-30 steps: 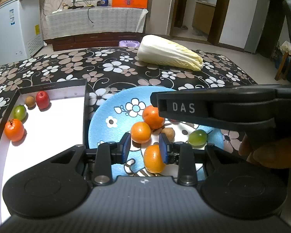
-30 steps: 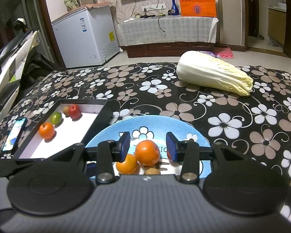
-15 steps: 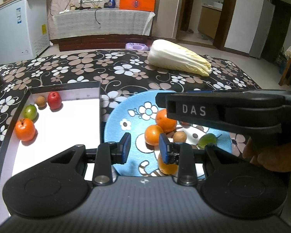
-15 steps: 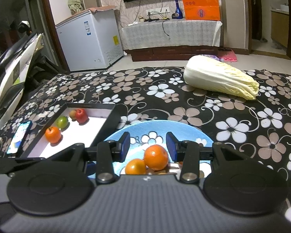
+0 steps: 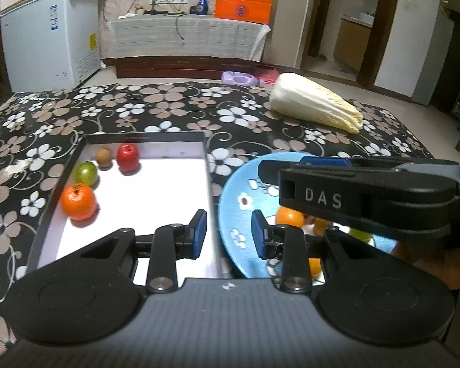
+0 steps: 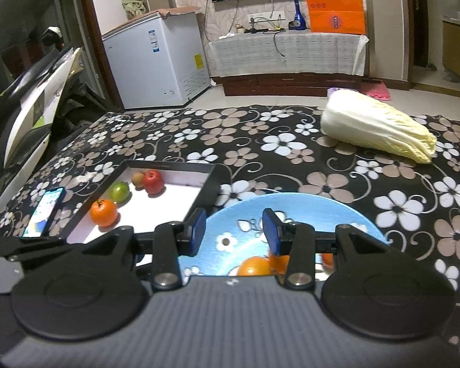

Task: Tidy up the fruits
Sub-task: 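Open the right gripper to release the mandarin while the left gripper releases the yellow-orange tomato, then move both open grippers back over the white fruit tray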

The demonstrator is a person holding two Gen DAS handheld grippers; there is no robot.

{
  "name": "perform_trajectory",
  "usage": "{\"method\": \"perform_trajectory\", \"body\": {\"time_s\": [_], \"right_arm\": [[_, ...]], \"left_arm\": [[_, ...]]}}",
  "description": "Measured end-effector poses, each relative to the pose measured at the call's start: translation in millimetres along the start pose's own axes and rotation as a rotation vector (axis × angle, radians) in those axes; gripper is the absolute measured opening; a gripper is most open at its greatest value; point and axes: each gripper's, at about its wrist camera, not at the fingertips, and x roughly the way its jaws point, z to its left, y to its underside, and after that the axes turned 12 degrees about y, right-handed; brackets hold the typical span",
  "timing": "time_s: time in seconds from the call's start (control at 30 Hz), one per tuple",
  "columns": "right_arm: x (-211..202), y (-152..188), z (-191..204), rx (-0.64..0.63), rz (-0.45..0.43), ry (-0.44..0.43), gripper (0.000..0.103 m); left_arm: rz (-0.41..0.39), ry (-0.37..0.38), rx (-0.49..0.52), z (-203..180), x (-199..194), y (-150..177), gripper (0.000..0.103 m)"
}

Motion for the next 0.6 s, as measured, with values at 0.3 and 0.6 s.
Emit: {"method": "perform_trajectory", "body": {"time_s": [0.3, 0.6], "right_arm": [[6, 0, 25, -0.025, 0.003, -0.034, 0.044], [11, 0, 41, -0.033, 0.004, -0.059, 0.044]], "left_arm": [[-0.006, -0.046, -0.034, 27, -13, -1, 0.037], [-0.01, -0.098, -0.077, 56, -26, 0, 0.037]]}}
